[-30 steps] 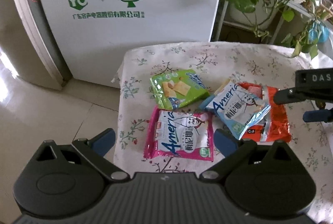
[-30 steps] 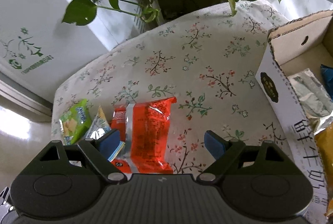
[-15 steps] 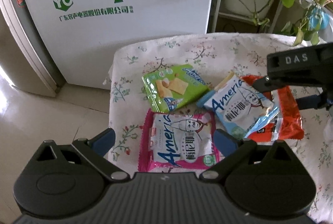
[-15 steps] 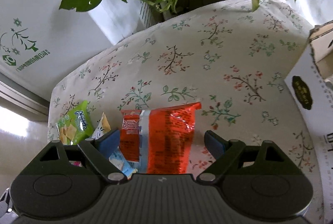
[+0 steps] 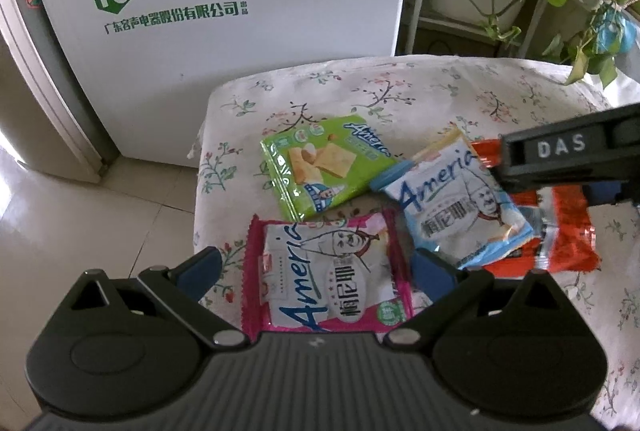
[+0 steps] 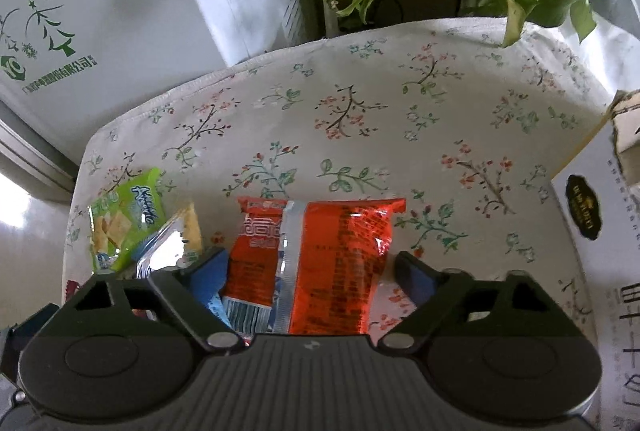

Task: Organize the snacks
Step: 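Lower and close the left tool on the pink bag while the right tool grasps the red-orange bag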

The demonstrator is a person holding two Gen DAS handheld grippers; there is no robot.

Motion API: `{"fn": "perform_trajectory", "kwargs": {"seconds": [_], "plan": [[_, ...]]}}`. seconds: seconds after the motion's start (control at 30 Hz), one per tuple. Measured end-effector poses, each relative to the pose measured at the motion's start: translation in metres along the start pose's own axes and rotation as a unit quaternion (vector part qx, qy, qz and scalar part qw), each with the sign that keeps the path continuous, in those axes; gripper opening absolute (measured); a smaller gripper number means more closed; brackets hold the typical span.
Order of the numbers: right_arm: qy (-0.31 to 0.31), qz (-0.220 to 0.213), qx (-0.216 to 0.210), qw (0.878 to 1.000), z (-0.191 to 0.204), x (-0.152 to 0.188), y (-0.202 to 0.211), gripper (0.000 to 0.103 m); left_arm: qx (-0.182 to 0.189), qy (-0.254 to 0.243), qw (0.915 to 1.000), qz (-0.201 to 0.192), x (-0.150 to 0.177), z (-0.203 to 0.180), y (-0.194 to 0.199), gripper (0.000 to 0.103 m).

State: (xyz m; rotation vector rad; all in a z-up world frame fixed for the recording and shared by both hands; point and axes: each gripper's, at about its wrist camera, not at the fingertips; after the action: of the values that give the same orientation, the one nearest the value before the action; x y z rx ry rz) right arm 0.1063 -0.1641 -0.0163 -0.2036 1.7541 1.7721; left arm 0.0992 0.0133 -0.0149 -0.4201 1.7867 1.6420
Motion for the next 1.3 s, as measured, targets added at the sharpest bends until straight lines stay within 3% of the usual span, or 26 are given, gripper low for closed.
{"fn": "perform_trajectory", "kwargs": {"seconds": [0.17,0.33,0.57,0.77,1.0,1.13,1.3], "plan": [[-0.005,0.001,-0.007,1.0,-0.008,-0.001,0.005,0.078,0.014,0.029,0.9995,0.007,0.002,0.004,-0.003,0.094],[-0.01,0.005,-0.018,1.0,-0.013,-0.001,0.009,0.078,0.018,0.016,0.9997,0.002,0.001,0.0,0.003,0.083],[-0.007,0.011,-0.018,1.0,-0.016,0.0,0.013,0.078,0.024,0.014,0.9996,-0.001,0.001,-0.001,0.008,0.074],[-0.006,0.01,-0.012,1.0,-0.025,0.0,0.017,0.078,0.04,0.025,0.9989,0.001,0.001,-0.003,0.01,0.074],[0.008,0.014,-0.009,1.0,-0.023,0.004,0.015,0.079,0.015,0.008,0.9999,-0.003,0.005,-0.008,0.006,0.083],[0.024,0.014,-0.008,1.0,-0.02,0.006,0.015,0.078,0.018,0.006,0.9998,-0.006,0.002,-0.008,0.008,0.07],[0.039,0.01,-0.013,0.999,-0.017,0.007,0.02,0.078,0.025,0.012,0.9996,-0.004,0.002,-0.007,0.014,0.065]]}}
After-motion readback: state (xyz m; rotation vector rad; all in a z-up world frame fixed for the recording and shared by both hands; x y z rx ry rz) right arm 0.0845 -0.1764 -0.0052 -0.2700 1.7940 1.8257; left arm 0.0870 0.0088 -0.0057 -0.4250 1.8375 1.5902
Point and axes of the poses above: each gripper's, at about its wrist camera, not at the fingertips, and y roughly against the way its jaws point, z to its left, x to its underside, and after that the axes turned 7 degrees about -z, right-handed
